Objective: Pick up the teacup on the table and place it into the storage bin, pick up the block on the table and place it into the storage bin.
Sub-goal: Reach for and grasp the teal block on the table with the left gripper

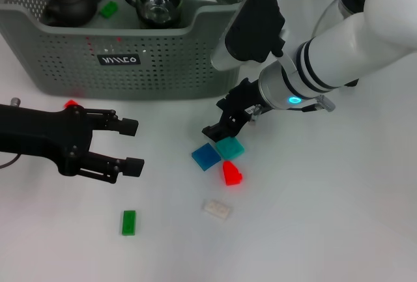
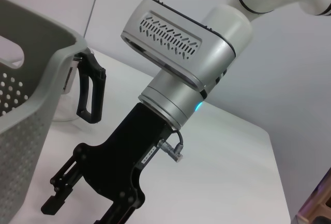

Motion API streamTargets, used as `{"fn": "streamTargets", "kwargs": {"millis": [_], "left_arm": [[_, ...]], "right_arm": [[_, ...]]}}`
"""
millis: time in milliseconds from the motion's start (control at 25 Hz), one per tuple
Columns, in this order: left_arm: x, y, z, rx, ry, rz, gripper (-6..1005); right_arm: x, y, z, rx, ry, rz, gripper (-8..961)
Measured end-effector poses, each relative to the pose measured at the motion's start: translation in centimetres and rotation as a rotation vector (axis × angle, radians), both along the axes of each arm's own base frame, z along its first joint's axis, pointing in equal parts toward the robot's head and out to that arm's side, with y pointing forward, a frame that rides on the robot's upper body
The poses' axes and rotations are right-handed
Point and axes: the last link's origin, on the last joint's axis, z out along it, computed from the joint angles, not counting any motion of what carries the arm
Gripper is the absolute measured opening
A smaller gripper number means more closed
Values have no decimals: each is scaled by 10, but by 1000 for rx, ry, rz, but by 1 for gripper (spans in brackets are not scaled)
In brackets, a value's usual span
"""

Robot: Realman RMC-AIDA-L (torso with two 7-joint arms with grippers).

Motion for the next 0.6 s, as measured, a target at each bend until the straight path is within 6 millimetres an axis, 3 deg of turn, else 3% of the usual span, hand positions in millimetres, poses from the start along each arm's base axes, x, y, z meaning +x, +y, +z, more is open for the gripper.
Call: {"fn": "streamTargets", "kwargs": {"millis": [600], "left_arm": [[-2, -1, 0, 6, 3, 7, 885]], "right_arm": [[3, -6, -4, -19, -18, 13, 684]]}}
